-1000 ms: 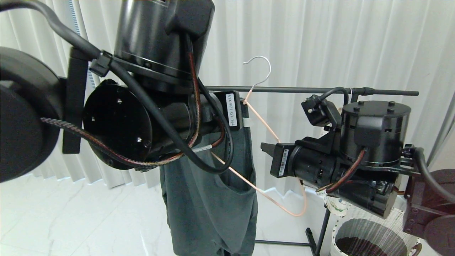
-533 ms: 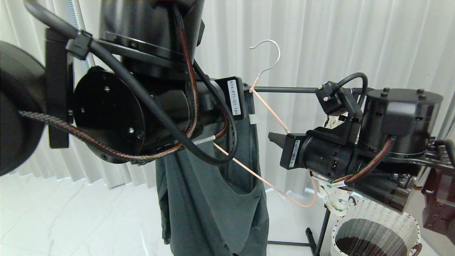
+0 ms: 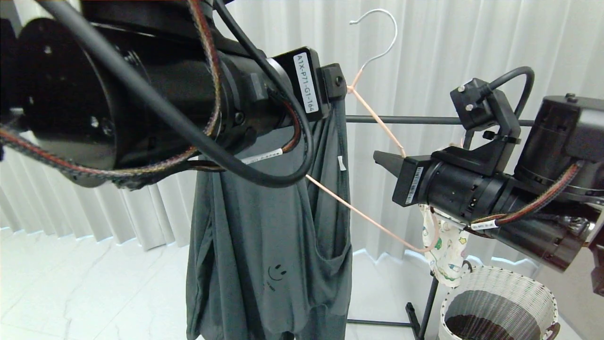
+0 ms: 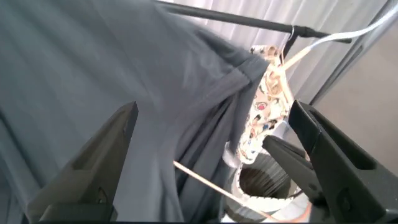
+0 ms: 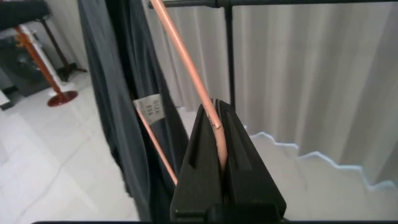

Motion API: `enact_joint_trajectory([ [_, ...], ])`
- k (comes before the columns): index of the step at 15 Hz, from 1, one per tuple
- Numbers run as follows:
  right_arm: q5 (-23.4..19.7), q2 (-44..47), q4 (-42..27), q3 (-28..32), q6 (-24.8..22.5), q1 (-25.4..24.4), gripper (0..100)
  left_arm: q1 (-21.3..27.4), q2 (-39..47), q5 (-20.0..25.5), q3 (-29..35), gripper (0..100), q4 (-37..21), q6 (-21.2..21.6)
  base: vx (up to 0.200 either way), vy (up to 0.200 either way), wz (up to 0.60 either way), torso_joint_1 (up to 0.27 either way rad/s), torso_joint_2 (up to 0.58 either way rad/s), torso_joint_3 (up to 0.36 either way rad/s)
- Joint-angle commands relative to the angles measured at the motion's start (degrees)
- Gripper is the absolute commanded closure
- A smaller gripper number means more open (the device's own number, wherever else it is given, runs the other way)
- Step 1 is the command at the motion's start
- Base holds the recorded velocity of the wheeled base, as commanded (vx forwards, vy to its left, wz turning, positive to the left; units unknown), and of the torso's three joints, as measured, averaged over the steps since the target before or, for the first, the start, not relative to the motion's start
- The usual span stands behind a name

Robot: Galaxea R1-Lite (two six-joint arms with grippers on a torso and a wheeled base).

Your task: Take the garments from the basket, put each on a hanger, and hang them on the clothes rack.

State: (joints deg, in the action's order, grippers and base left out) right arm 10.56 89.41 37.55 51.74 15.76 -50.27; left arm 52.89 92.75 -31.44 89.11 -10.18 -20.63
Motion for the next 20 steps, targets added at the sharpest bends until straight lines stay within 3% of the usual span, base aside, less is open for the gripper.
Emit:
enact_joint_trajectory([
  [1,-0.4,-1.6,0.2,-2.3,-2.1,2.4,100,0.1,-3.1,0.1,-4.5,0,0.0,0.2,0.0,0.0,0.0,0.0,0.0,0.0],
  [3,-3.4,-4.2,1.7,-6.1,-4.0,4.6,100,0.1,-8.5,1.7,-11.2,0,0.0,3.1,0.0,0.0,0.0,0.0,0.0,0.0],
  [6,-6.4,-9.5,2.1,-13.9,-7.0,4.8,100,-0.4,-20.0,12.5,-23.6,0,0.0,13.9,0.0,0.0,0.0,0.0,0.0,0.0],
  [9,-6.5,-13.2,3.4,-19.3,-8.0,4.4,100,-2.7,-26.3,20.0,-28.9,0,0.1,22.4,0.0,0.0,0.0,0.0,0.0,0.0],
  [12,-10.5,-18.1,4.1,-26.5,-12.9,2.5,100,-6.2,-28.2,25.6,-32.2,0,1.9,23.4,0.0,0.0,0.0,0.0,0.0,0.0],
  [17,-10.5,-23.3,4.2,-33.5,-15.9,-5.5,100,-6.5,-28.7,35.0,-36.5,0,3.6,24.9,0.0,0.0,0.0,0.0,0.0,0.0],
  [20,-10.5,-25.4,4.1,-35.6,-16.3,-8.2,100,-6.3,-29.8,43.4,-40.9,0,3.6,29.6,0.0,0.0,0.0,0.0,0.0,0.0],
])
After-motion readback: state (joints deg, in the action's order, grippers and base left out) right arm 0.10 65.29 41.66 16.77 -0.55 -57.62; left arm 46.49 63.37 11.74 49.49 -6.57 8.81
